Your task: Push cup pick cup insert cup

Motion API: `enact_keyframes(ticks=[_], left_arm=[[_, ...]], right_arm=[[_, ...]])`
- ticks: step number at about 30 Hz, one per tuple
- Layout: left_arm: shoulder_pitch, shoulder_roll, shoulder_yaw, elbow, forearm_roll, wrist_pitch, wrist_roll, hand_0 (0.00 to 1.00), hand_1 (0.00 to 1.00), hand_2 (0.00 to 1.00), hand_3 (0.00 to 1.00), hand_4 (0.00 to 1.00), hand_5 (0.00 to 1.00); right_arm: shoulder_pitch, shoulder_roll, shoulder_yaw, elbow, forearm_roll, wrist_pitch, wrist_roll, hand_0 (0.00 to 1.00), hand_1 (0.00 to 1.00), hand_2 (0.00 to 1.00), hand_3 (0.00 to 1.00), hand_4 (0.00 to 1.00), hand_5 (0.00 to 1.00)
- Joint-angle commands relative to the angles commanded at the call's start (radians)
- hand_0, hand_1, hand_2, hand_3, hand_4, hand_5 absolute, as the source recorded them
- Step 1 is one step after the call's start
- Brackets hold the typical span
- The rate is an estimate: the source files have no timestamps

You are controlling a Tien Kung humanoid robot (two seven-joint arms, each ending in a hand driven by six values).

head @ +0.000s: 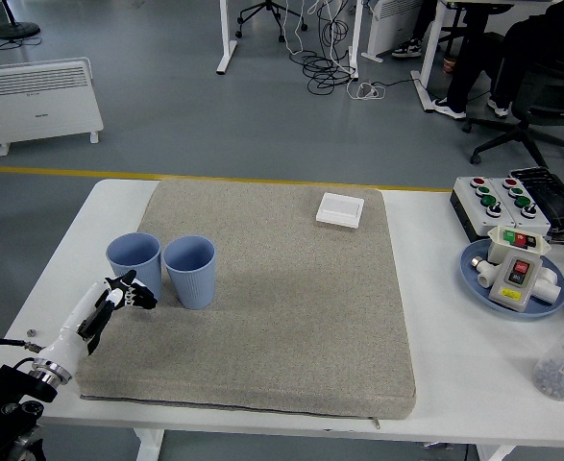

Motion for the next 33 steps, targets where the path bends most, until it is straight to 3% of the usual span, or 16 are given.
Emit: enact_keyframes(ticks=[15,33], left_arm=[[-0.036,0.005,0.041,0.077,-0.021,-0.008,0.010,0.523,0.484,0.447,0.420,0.621,0.998],[-0.054,0.000,0.064,0.089,-0.031,-0.011,0.005,0.555,0.494,0.452,0.420,0.617,0.998]], right_arm=[[-0.007,0.002,-0.002,0.000,0.000,0.000,-0.002,0.750,0.611,0.589,0.582,0.106,0.580],[-0.015,0.004,-0.006,0.000,-0.004,0.001,-0.003,0.750,0.611,0.591,0.582,0.104,0.581]])
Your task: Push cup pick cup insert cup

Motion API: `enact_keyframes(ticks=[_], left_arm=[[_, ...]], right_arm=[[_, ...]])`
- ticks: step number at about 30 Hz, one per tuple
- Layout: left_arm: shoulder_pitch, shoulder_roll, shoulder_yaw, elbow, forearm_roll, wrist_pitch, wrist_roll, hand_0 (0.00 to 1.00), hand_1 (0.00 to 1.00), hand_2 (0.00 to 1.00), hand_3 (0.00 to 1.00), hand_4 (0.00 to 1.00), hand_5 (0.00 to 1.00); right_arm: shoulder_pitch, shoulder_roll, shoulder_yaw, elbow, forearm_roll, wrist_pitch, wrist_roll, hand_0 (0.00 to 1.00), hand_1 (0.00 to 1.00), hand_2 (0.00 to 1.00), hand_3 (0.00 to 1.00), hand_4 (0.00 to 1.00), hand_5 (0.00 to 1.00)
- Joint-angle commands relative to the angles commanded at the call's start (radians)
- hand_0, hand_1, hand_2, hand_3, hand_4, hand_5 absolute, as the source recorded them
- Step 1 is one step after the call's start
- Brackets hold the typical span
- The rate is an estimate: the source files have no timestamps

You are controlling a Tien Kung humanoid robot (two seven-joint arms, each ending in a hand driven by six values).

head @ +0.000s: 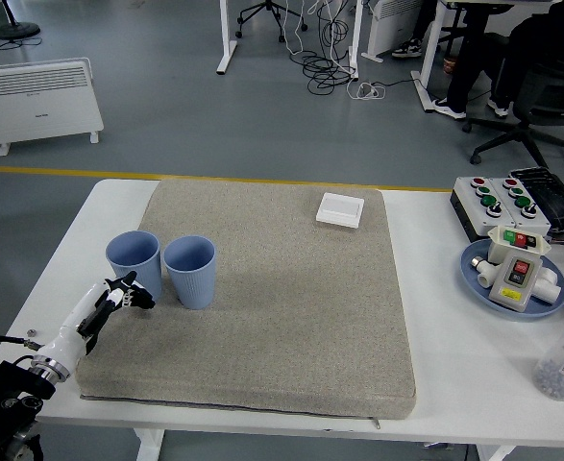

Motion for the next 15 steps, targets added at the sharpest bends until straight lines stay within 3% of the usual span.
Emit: enact_keyframes(ticks=[15], left_arm=[[-0.053,-0.002,0.036,0.049,-0.027,-0.004,-0.004,0.558,0.496,0.453,0.421,0.610,0.998]], right_arm=[[0.007,0.001,-0.005,0.000,0.000,0.002,0.000,0.750,0.611,0.591,0.582,0.104,0.581]])
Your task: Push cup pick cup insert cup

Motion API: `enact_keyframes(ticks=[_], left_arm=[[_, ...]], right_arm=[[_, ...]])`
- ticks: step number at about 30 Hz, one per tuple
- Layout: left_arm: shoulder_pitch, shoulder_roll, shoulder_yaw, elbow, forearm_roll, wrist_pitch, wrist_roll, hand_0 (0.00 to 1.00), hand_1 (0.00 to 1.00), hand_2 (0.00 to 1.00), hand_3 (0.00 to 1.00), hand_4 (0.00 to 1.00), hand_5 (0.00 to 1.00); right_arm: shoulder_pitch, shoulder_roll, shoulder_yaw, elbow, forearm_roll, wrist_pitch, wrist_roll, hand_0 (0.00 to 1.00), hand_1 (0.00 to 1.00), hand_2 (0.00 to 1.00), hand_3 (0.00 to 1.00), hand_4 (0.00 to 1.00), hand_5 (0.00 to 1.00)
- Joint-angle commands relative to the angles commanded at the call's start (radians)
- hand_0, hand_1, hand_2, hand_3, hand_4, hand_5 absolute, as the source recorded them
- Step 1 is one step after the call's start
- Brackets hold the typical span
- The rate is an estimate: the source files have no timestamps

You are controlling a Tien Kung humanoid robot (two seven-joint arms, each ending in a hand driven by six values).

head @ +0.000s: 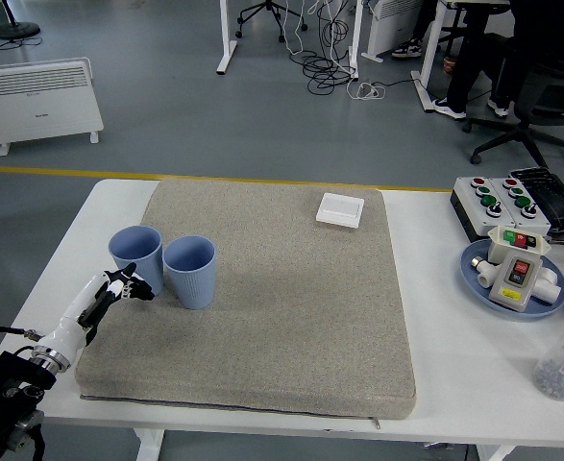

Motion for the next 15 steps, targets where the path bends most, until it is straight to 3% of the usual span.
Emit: enact_keyframes(ticks=[15], left_arm=[[-0.060,-0.010,0.056,0.066,-0.047,-0.011,-0.002,0.574,0.501,0.457,0.421,0.607,0.998]], right_arm=[[0.005,0.001,-0.001,0.000,-0.003,0.001,-0.001,0.750,0.612,0.592,0.583,0.104,0.581]])
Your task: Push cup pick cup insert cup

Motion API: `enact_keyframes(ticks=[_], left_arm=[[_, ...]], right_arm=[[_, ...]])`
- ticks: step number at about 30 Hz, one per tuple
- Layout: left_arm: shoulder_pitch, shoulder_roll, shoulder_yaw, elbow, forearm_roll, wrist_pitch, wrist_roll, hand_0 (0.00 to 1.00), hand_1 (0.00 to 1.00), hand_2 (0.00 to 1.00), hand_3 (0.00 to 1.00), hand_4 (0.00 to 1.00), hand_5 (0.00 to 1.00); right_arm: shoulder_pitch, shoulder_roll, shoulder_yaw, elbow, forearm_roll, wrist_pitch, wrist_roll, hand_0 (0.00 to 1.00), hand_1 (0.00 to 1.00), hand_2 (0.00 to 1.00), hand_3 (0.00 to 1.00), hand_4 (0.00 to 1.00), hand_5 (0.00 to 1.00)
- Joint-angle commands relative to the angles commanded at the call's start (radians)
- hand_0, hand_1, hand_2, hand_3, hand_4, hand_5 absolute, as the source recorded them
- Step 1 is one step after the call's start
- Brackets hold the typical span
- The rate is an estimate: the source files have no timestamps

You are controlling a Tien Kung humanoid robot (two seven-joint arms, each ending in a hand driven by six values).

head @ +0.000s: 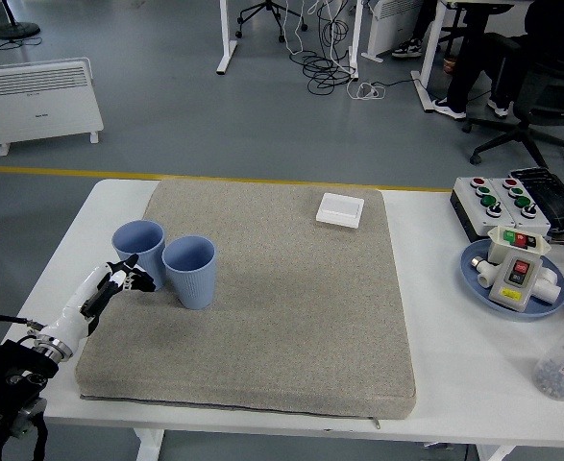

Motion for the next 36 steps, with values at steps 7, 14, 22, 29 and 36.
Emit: enact_keyframes(ticks=[7,14,22,29,36], left_arm=[[-0.019,-0.008,0.027,0.024,-0.020,-0.003,0.000,0.576,0.500,0.457,0.421,0.605,0.998],[-0.035,-0.013,0.047,0.045,-0.033,-0.004,0.000,0.575,0.502,0.457,0.421,0.602,0.998],[-0.044,-0.015,0.043,0.049,-0.030,-0.007,0.004,0.593,0.508,0.461,0.421,0.599,0.998],[-0.046,-0.011,0.035,0.043,-0.028,-0.007,0.004,0.667,0.529,0.472,0.421,0.597,0.998],[-0.033,-0.004,0.025,0.021,-0.019,0.001,0.003,0.588,0.517,0.468,0.421,0.596,0.998]], right_arm=[[0.004,-0.001,0.000,0.000,-0.006,0.001,-0.001,0.750,0.611,0.592,0.583,0.103,0.580],[0.008,0.000,-0.006,0.000,-0.002,0.002,-0.001,0.750,0.611,0.592,0.583,0.104,0.580],[0.009,0.001,-0.008,0.000,0.001,0.002,0.000,0.750,0.611,0.593,0.582,0.103,0.579],[0.010,0.000,-0.008,0.000,0.003,0.002,0.001,0.750,0.611,0.591,0.583,0.104,0.578],[0.009,0.000,-0.008,0.000,0.003,0.003,0.001,0.750,0.611,0.592,0.583,0.103,0.577]])
